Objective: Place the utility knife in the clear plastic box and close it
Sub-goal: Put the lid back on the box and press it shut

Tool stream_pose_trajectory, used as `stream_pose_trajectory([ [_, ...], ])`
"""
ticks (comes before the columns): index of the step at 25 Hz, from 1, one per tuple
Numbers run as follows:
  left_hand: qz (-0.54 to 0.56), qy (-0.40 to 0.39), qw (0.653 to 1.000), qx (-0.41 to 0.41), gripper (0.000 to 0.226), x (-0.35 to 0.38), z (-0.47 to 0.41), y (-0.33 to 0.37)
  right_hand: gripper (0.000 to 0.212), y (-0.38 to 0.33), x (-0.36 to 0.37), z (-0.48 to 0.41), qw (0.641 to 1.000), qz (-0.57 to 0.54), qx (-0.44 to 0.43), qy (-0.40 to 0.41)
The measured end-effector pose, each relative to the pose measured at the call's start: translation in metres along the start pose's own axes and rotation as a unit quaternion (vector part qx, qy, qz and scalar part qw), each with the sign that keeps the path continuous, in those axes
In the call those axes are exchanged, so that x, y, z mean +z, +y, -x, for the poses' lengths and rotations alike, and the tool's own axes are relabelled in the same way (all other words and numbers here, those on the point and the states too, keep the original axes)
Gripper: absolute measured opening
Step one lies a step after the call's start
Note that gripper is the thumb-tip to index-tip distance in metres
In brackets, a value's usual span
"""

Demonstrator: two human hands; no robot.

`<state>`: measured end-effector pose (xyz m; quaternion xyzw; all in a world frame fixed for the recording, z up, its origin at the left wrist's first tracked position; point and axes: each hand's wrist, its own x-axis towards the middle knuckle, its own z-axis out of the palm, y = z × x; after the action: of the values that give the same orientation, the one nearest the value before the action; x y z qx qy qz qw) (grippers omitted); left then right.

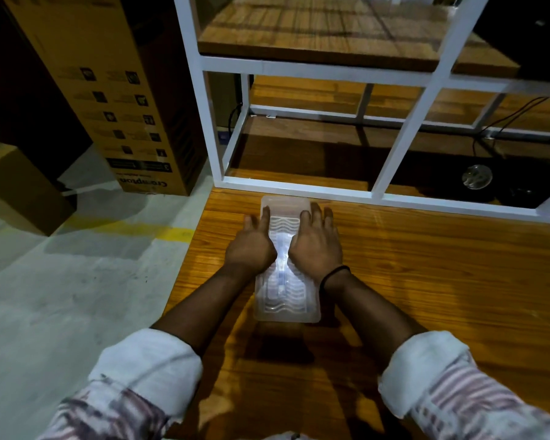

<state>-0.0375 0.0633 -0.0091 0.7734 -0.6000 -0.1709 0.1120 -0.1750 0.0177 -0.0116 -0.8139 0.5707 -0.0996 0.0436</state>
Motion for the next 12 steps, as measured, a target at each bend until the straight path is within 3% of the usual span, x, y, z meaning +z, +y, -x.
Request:
stream_pose_trajectory([
  [3, -0.109, 0.039, 0.992, 0.059, 0.077, -0.003, -0.007, 0.005, 0.067, 0.0, 0.007, -0.007, 0.999, -0.013, -0.031, -0.034],
  [7, -0.052, 0.053, 0.996, 0.054, 0.068, -0.006, -0.015, 0.008, 0.068, 0.004, 0.01, -0.012, 0.998, -0.038, -0.032, -0.04],
  [12, -0.026, 0.069, 0.996, 0.054, 0.068, -0.014, -0.022, 0.011, 0.054, 0.0, -0.002, -0.029, 0.998, -0.016, -0.062, 0.007],
])
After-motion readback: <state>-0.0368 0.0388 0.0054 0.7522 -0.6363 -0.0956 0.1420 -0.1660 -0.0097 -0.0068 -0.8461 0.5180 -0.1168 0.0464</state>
